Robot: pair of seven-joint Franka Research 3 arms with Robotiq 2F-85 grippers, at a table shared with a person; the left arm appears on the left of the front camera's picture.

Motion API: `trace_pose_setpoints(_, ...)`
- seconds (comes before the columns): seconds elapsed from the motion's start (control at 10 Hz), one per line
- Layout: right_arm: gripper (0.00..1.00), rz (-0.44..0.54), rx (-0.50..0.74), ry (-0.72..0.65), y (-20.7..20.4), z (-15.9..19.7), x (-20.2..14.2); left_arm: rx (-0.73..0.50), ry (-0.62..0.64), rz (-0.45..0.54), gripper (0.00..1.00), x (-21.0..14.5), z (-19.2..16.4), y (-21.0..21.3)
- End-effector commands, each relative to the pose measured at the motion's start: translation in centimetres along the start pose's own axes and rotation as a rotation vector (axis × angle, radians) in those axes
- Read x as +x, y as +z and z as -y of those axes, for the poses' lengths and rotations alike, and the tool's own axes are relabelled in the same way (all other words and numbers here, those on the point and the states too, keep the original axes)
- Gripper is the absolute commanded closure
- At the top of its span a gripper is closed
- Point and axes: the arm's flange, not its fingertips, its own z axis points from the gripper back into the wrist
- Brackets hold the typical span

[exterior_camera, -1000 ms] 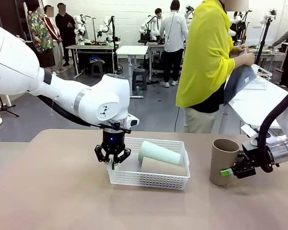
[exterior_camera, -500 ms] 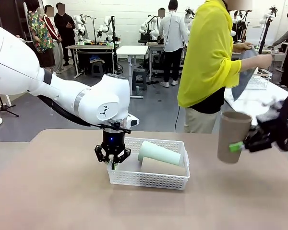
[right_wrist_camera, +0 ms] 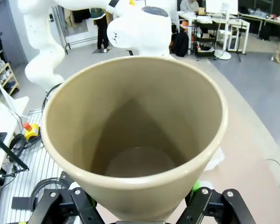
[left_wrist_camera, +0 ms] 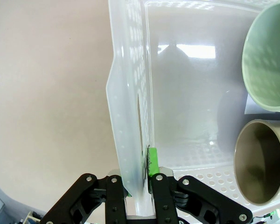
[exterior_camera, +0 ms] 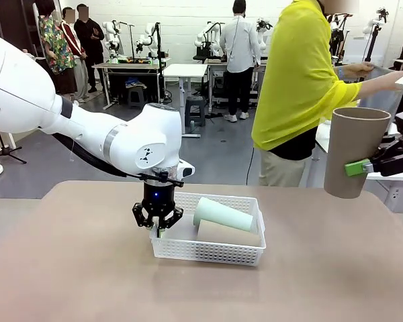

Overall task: Clean and organize the cups into the basket.
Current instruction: Pick up the Reusable plastic cup from the right side of the table and stack it inside the Organizing basket in the center of the table.

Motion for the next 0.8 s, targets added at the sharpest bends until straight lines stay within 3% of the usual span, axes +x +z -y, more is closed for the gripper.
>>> trace_pose_setpoints(0.0,0.37,-0.002,0.022,0.018,-0.9,1.0,-0.8,0.008,-0.014,0.009,0.97,0.0,-0.1,0.1)
trace_pose_setpoints(0.2,0.37,-0.002,0.022,0.018,-0.9,1.0,-0.8,0.008,-0.014,0.009,0.97,0.0,-0.1,0.1)
trace_pose_setpoints(0.3,0.17,-0.002,0.019,0.0,-0.7,0.6,-0.9,0.008,-0.014,0.009,0.97,0.0,-0.1,0.1)
trace_pose_setpoints(0.7,0.17,-0.289,0.154,0.041,-10.4,2.8,8.4,0.008,-0.014,0.009,0.97,0.0,-0.1,0.1)
